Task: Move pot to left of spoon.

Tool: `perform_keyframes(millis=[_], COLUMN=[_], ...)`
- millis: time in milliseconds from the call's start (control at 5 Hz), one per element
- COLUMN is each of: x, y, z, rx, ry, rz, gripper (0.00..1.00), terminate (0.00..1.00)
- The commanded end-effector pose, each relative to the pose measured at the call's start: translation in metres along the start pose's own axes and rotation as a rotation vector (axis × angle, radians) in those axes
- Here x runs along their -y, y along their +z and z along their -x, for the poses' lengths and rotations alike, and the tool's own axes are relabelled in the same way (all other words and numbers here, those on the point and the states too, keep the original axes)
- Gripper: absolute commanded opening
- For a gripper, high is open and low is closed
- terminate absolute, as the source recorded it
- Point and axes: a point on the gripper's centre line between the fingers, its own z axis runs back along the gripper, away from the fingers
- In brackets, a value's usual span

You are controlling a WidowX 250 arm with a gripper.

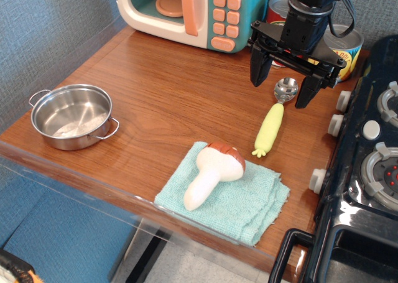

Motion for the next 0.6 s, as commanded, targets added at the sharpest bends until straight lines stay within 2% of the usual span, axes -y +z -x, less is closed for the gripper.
perform_keyframes(millis=[0,400], x=[0.0,-0.048], y=[0.0,0.004], z=[0.0,0.012], rx=[0.0,-0.002], ry=[0.0,0.164], rz=[0.0,0.013], gripper=[1.0,1.0], terminate=[0.0,0.0])
